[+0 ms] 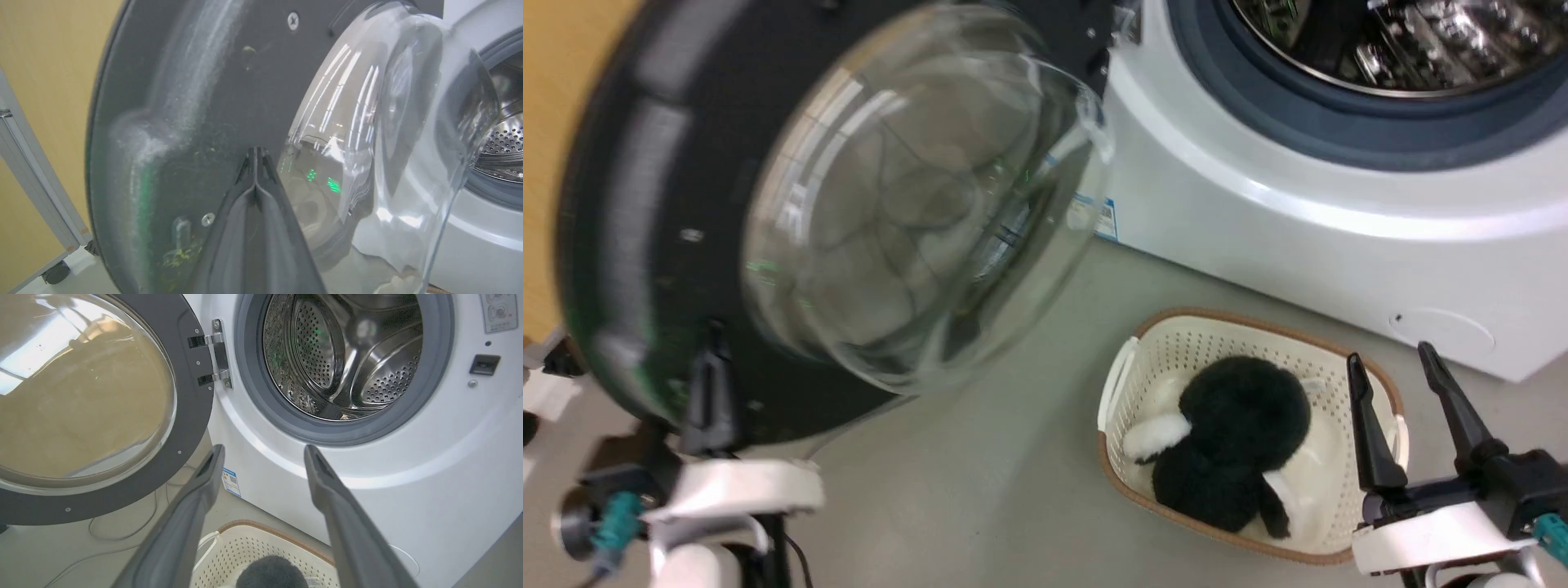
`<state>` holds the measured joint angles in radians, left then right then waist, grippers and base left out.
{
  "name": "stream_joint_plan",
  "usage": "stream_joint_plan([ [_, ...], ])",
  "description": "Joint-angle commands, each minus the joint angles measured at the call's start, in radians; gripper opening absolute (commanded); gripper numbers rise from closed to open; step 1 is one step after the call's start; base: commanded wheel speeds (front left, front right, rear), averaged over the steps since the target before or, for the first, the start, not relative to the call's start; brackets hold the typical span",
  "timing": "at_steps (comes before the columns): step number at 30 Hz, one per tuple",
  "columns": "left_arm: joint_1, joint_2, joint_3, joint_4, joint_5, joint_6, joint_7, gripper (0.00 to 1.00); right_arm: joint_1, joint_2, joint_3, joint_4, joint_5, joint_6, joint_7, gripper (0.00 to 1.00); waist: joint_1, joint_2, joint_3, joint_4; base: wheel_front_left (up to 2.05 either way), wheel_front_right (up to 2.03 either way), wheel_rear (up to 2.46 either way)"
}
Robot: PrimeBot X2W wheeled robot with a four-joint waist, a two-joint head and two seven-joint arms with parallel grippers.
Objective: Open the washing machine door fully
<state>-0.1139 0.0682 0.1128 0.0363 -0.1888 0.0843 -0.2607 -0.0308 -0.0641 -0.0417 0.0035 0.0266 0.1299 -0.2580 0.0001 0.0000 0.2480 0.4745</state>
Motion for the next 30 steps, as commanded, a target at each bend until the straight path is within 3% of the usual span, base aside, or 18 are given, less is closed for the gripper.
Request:
stream_joint_plan([
  [1, -0.037, -0.002, 0.035, 0.016, -0.01, -0.002, -0.001, 0.0, -0.02, -0.013, -0.002, -0.006, -0.003, 0.001, -0.004, 1.0, -0.0001, 0.0, 0.026, -0.02, 0.0, 0.0, 0.0],
  [16, -0.216, -0.012, 0.338, 0.159, 0.007, -0.059, -0.001, 0.0, -0.067, -0.049, -0.015, -0.018, -0.006, 0.001, -0.004, 1.0, -0.0001, 0.0, 0.118, -0.091, 0.0, 0.0, 0.0],
  [30, -0.307, 0.016, 0.48, 0.271, 0.062, -0.116, -0.001, 0.0, -0.094, -0.052, -0.003, -0.011, -0.004, 0.001, -0.004, 1.0, -0.0001, 0.0, 0.146, -0.126, 0.0, 0.0, 0.0],
])
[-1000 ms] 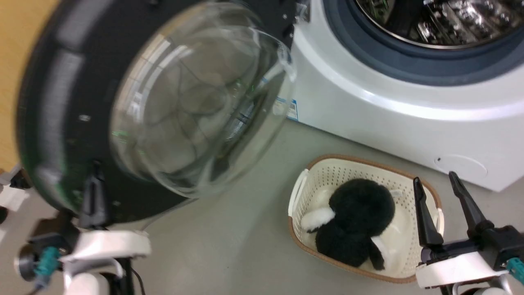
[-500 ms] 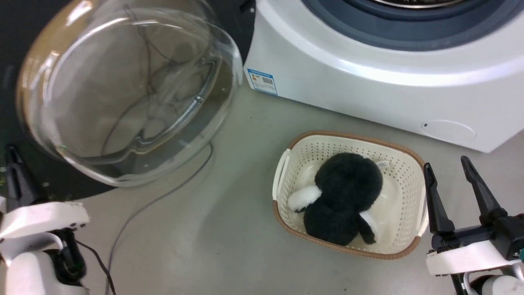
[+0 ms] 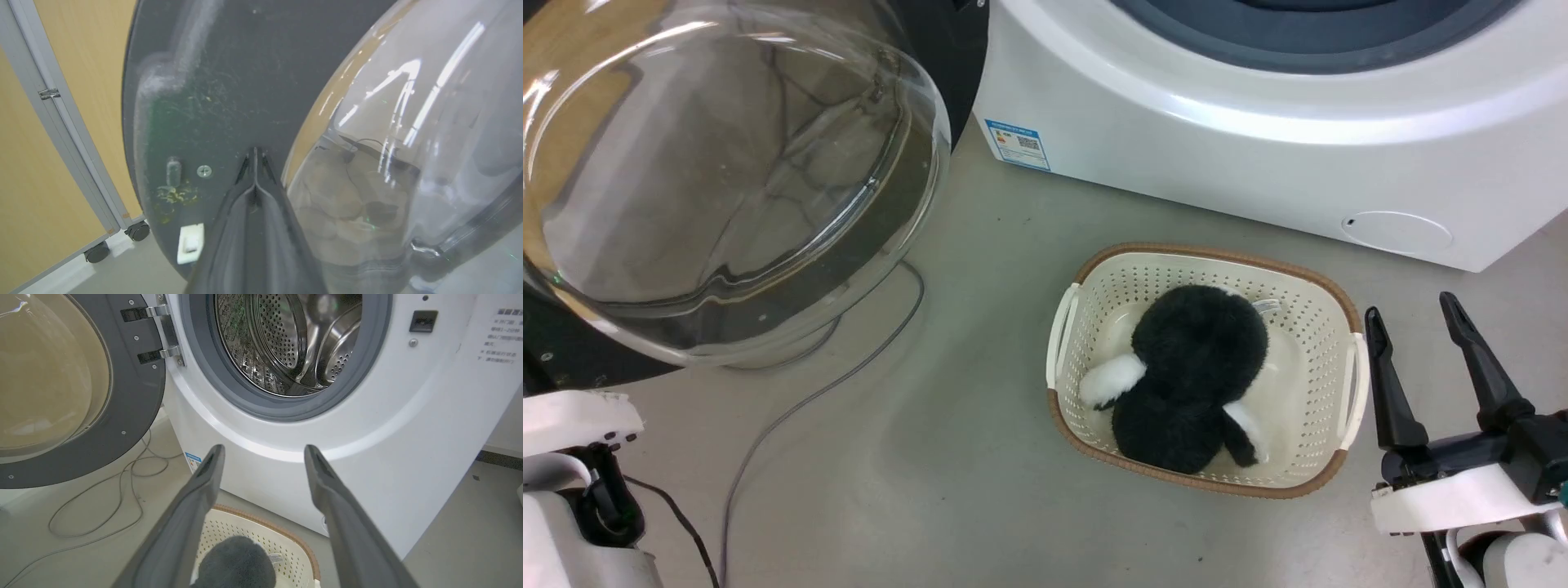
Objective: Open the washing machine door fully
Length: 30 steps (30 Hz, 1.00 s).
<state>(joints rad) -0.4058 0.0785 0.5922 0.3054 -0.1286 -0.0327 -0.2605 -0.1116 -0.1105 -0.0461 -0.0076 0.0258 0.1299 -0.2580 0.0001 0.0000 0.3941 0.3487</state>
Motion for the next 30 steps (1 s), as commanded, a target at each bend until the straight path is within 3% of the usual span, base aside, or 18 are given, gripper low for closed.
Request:
stream_joint_plan([
  [1, -0.014, 0.006, 0.003, 0.005, 0.008, -0.005, -0.001, 0.0, -0.014, -0.005, 0.002, 0.002, -0.003, 0.001, -0.004, 1.0, -0.0001, 0.0, -0.002, -0.003, 0.0, 0.0, 0.0],
  [14, 0.099, -0.021, -0.016, -0.056, 0.067, -0.037, -0.001, 0.0, 0.042, 0.032, -0.004, 0.026, 0.005, 0.001, -0.004, 1.0, -0.0001, 0.0, -0.151, -0.017, 0.0, 0.0, 0.0],
  [28, 0.258, -0.027, -0.173, -0.126, 0.099, -0.074, -0.001, 0.0, 0.137, 0.059, -0.04, 0.003, 0.013, 0.001, -0.004, 1.0, -0.0001, 0.0, -0.352, -0.041, 0.0, 0.0, 0.0],
  [29, 0.268, -0.028, -0.185, -0.127, 0.093, -0.077, -0.001, 0.19, 0.144, 0.06, -0.043, 0.001, 0.02, 0.001, -0.004, 1.0, -0.0001, 0.0, -0.363, -0.045, 0.0, 0.0, 0.0],
  [30, 0.276, -0.028, -0.197, -0.131, 0.088, -0.08, -0.001, 0.91, 0.151, 0.06, -0.044, 0.0, 0.026, 0.001, -0.004, 1.0, -0.0001, 0.0, -0.373, -0.048, 0.0, 0.0, 0.0],
])
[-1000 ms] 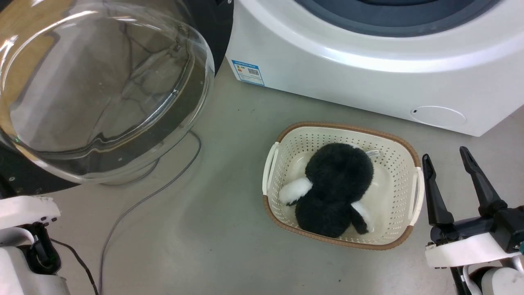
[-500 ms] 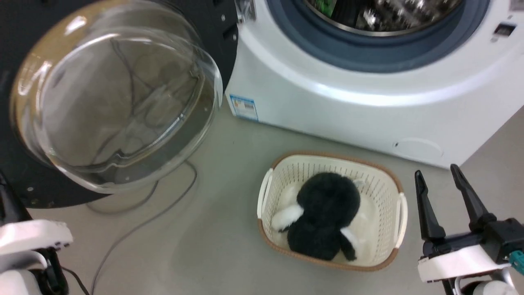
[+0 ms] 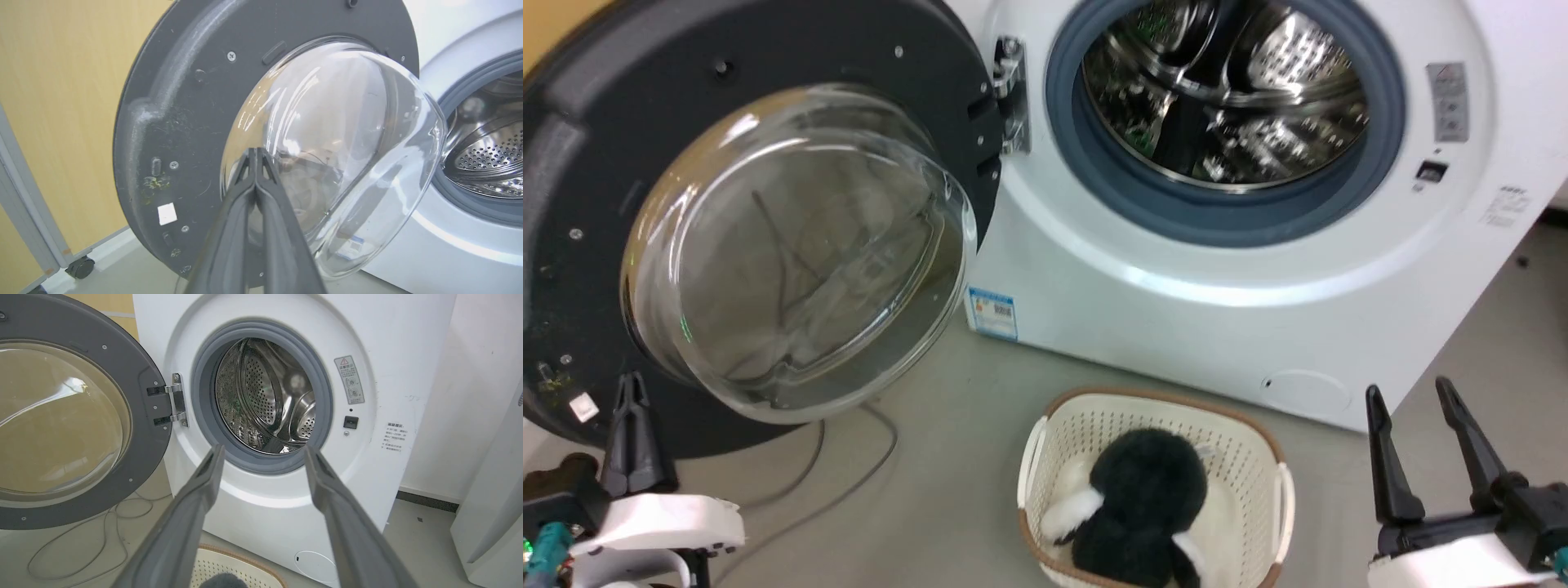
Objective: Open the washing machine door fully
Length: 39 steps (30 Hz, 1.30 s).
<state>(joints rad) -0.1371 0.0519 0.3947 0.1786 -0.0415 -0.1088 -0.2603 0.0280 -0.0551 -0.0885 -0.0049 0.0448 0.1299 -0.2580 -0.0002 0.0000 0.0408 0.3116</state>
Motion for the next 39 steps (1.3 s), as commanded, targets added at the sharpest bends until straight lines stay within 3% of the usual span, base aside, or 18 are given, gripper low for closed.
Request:
stream_joint_plan([
  [1, 0.016, -0.001, -0.012, -0.016, 0.002, -0.005, -0.001, 1.0, 0.019, 0.004, -0.002, -0.005, 0.012, 0.001, -0.004, 1.0, 0.0002, 0.0, -0.029, -0.015, 0.0, 0.0, 0.0],
  [20, 0.119, -0.002, -0.295, -0.046, -0.047, -0.021, -0.001, 1.0, 0.058, 0.005, -0.01, -0.034, 0.045, 0.001, -0.004, 1.0, 0.0002, 0.0, -0.062, -0.156, 0.0, 0.0, 0.0],
  [29, 0.145, -0.002, -0.327, -0.029, -0.077, -0.02, -0.001, 1.0, 0.077, 0.005, 0.01, -0.032, 0.055, 0.001, -0.004, 1.0, 0.0002, 0.0, -0.061, -0.247, 0.0, 0.0, 0.0],
  [38, 0.151, -0.002, -0.339, -0.03, -0.08, -0.004, -0.001, 1.0, 0.086, 0.005, 0.026, -0.025, 0.066, 0.001, -0.004, 1.0, 0.0002, 0.0, -0.057, -0.289, 0.0, 0.0, 0.0],
  [39, 0.139, -0.003, -0.341, -0.03, -0.078, -0.005, 0.0, 0.0, 0.072, 0.002, 0.026, -0.027, 0.055, 0.0, 0.0, 0.0, 0.0002, 0.0, -0.058, -0.287, 0.0, 0.0, 0.0],
])
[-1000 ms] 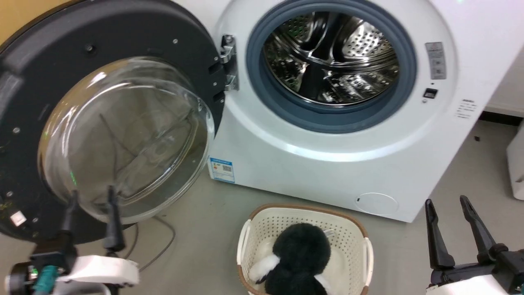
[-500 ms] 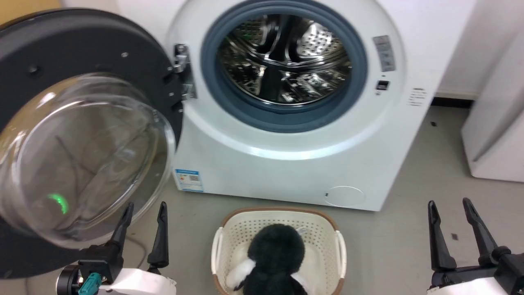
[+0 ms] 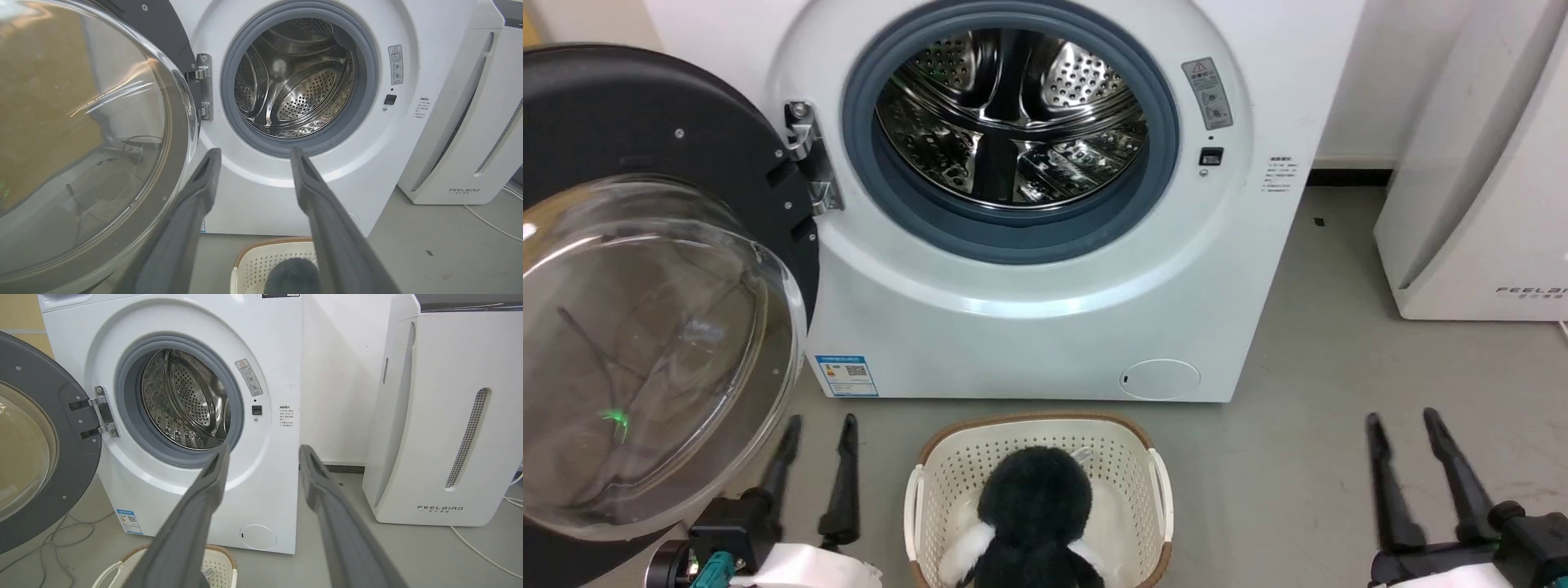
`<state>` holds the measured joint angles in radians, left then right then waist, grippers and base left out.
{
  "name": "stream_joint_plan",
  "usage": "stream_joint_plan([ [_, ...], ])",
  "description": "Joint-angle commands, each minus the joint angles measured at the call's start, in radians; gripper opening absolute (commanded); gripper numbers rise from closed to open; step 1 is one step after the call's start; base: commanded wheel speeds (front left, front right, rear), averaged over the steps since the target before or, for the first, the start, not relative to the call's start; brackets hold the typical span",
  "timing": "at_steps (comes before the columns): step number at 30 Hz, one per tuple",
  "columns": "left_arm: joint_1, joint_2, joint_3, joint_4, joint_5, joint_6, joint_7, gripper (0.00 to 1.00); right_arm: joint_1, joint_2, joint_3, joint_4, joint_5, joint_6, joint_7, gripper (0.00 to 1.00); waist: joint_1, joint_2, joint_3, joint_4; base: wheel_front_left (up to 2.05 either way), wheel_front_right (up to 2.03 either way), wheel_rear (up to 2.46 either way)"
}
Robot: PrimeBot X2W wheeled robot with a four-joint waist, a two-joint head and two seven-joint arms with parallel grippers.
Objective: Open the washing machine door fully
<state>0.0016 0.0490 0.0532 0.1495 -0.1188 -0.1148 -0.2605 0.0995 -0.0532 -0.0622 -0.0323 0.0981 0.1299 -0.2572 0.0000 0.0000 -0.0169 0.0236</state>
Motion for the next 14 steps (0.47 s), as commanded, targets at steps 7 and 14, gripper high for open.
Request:
stream_joint_plan([
  [7, 0.0, 0.0, -0.003, -0.004, 0.003, 0.003, 0.007, 0.0, -0.004, 0.0, 0.002, 0.001, -0.003, 0.0, 0.007, 0.0, 0.0, 0.0, 0.001, -0.001, 0.0, 0.0, 0.0],
  [14, 0.0, 0.0, -0.006, -0.013, 0.01, 0.01, 0.022, 0.0, -0.009, 0.0, 0.005, 0.003, -0.008, 0.0, 0.022, 0.0, 0.0, 0.0, 0.002, -0.003, 0.0, 0.0, 0.0],
])
